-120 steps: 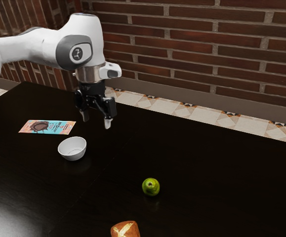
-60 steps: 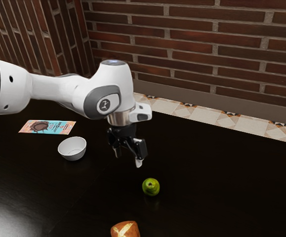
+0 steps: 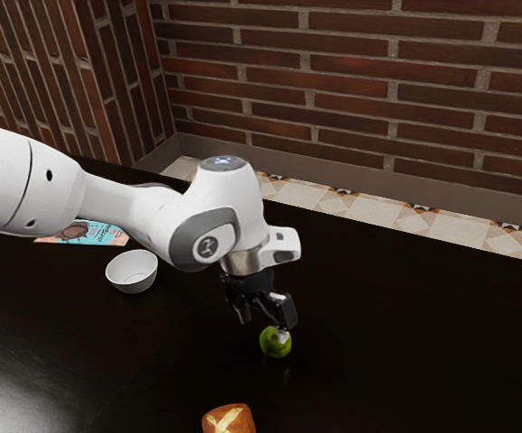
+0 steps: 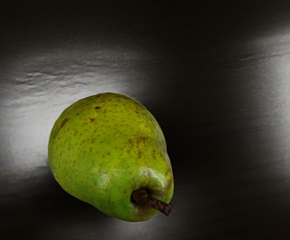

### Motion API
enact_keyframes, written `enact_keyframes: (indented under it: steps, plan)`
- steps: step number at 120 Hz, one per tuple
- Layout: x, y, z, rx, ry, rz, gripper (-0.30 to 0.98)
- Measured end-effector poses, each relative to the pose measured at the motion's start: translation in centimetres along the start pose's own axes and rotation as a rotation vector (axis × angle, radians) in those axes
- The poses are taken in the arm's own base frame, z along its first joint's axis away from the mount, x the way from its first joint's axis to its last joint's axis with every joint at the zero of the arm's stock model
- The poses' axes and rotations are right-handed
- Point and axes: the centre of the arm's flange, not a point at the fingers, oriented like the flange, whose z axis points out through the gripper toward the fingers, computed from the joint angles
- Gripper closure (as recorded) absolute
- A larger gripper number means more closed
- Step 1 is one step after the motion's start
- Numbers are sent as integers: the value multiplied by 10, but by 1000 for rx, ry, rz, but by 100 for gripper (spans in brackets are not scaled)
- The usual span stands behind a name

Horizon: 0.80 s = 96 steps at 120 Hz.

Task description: Place the pear in the bowl.

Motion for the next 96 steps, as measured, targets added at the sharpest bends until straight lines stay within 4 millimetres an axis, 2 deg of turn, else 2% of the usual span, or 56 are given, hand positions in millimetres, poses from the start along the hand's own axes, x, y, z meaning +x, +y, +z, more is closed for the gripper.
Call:
enact_keyframes:
  steps: [23,49,78,96]
  plan:
    - [12,-3,16,-15,18,-16,0]
    - [14,-7,37,-25,12,-24,0]
    - [22,-11,49,-24,11,-17,0]
    - [28,-20,61,-21,2,-20,0]
